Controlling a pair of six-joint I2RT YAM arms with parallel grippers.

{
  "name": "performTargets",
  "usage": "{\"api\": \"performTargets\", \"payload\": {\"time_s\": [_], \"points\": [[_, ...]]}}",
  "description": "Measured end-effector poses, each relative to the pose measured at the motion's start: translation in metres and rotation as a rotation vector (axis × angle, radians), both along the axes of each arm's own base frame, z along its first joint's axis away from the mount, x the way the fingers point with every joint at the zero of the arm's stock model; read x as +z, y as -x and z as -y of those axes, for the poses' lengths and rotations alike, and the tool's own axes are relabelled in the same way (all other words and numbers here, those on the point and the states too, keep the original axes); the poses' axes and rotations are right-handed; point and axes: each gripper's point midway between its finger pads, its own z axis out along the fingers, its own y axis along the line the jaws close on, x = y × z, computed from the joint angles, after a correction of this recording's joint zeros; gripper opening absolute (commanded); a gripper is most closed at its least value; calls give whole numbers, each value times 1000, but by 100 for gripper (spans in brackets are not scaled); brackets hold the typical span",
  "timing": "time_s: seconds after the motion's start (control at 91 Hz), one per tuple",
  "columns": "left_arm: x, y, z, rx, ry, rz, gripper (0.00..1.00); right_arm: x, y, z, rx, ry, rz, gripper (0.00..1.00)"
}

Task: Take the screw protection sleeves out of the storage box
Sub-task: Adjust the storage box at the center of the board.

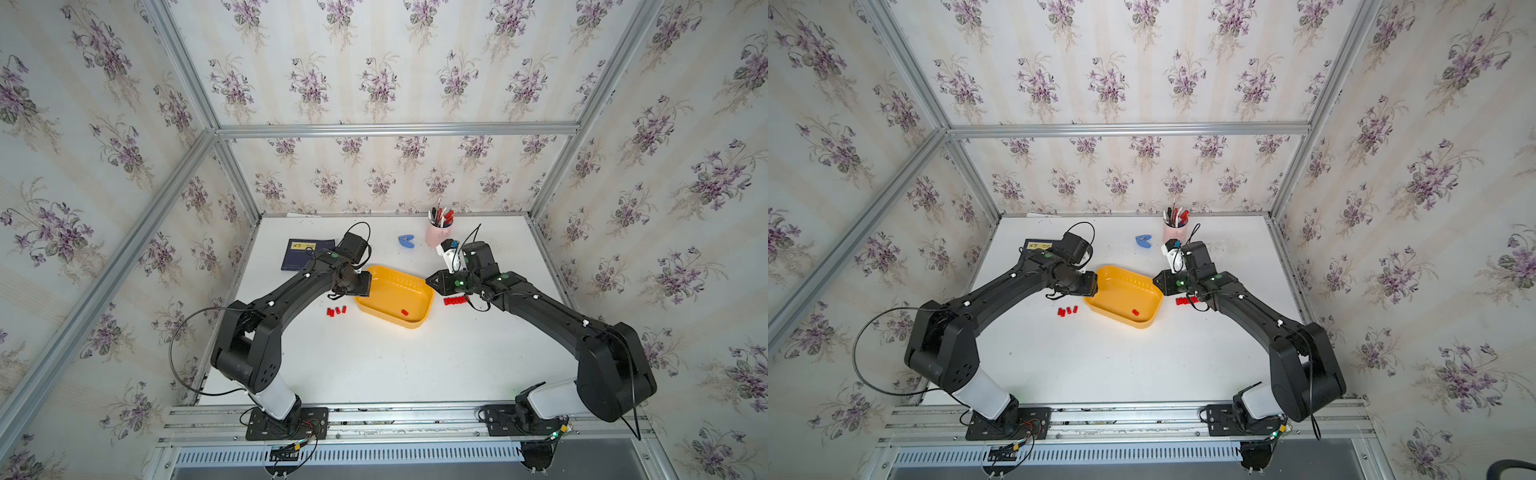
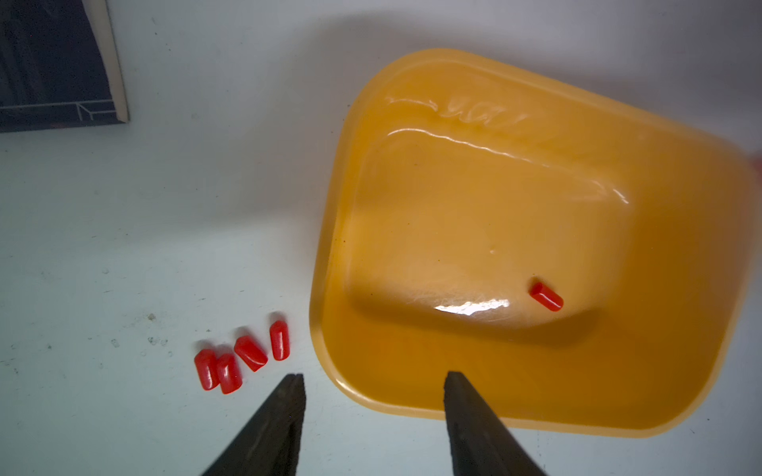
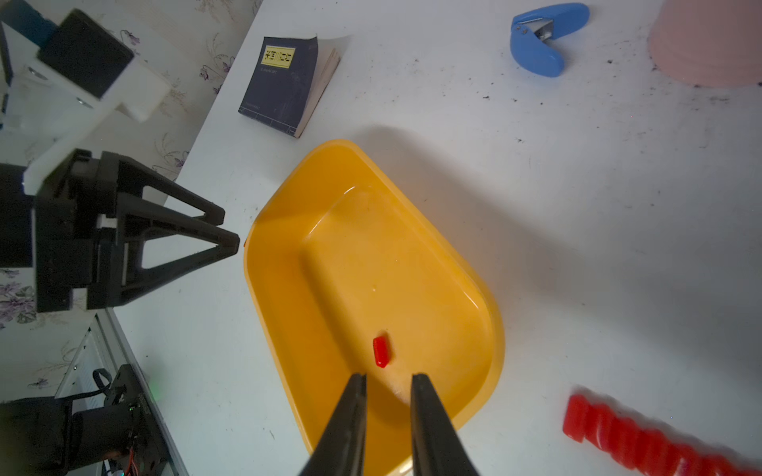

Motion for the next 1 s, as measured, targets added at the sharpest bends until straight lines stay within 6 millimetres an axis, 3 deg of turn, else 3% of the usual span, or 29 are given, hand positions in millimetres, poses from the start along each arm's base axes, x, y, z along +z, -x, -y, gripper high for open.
{"api": "performTargets", "payload": {"time_s": [0.154,0.275,0.374,0.637,0.879,1.0], "points": [[-22,-16,1,8,-51,-31,56,-5,-2,-8,7,-5,-28,23],[-38,-29,5,-6,-85,-56,36,-5,-3,-12,20,-8,-32,23],[-44,-36,8,-32,-104,-74,28,-7,-6,-14,26,-4,-33,23],[-34,-40,13,-108,-118,-97,8,-18,-10,-18,49,11,-49,23],[-14,-40,35,-189,-21,-185,6,-8,-18,-22,64,13,-28,23],[-17,-35,37,-190,74,-293,5,-3,-21,-24,66,16,-31,23]]}}
